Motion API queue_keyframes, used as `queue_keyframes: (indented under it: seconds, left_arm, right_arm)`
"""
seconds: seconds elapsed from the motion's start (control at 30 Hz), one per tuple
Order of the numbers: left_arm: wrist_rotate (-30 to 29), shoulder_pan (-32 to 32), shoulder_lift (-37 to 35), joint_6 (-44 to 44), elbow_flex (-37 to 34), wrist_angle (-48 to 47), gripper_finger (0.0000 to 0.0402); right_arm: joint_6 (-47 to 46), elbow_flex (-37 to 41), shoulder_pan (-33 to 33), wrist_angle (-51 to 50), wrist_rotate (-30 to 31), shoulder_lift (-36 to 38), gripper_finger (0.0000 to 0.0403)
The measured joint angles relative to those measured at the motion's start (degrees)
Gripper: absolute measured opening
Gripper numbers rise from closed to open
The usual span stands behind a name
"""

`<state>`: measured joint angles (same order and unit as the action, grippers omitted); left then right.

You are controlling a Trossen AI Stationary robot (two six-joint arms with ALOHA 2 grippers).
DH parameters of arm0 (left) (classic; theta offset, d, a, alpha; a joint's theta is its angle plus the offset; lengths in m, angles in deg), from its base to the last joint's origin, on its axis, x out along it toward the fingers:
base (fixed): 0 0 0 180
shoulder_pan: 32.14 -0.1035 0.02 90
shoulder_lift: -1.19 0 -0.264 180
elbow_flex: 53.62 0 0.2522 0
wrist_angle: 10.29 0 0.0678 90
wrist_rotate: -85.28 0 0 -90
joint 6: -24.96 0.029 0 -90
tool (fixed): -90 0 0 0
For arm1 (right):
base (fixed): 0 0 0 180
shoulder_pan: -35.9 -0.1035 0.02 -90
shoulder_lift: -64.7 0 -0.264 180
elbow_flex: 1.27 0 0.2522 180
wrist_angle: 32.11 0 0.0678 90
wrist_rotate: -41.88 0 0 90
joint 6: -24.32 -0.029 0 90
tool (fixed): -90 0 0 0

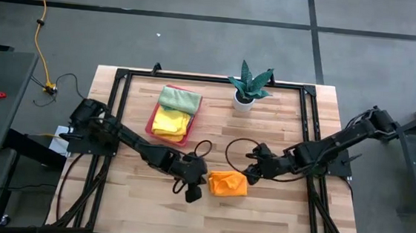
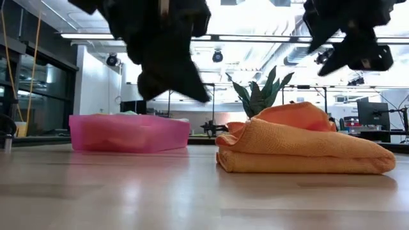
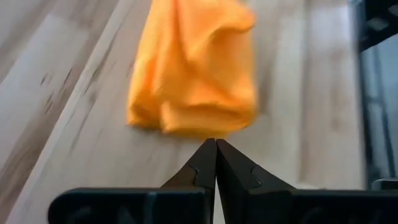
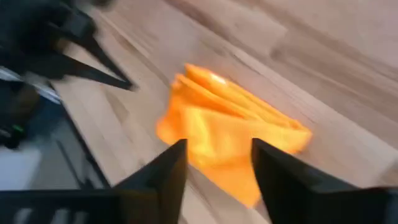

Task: Fold microfiber towels
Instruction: Fold the orange microfiber towel

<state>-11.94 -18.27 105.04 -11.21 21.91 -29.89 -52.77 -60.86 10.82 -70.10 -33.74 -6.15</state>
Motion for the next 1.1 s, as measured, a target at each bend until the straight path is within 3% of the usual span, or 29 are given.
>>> queue_keyframes:
  seconds: [0.23,0.4,0.5,0.7,1.1]
  left_arm:
    - [-1.29,1.71,-1.26,1.87,0.10,5.96,0.0000]
    - [-1.80,1.65,1.51,-0.37,0.10,9.79,0.0000]
    - [0.07,1.47,3.76,-1.20,-0.11,12.47,0.0000]
    - [1.70,1.53,8.49,-4.11,1.21,22.10,0.0000]
    - [-0.32,-0.15,14.62,-6.76,2.78,24.80,0.0000]
  right_arm:
    - [4.08,0.04,-1.06,-0.33,-8.66,-8.61,0.0015]
    - [6.68,0.09,-1.58,3.10,-14.45,-17.06,0.0014]
    - [6.79,0.09,-1.49,6.81,-14.56,-19.89,0.0003]
    - [6.58,0.04,-1.15,9.09,-13.45,-18.57,0.0002]
    - [6.92,0.07,0.23,8.87,-12.77,-18.75,0.0000]
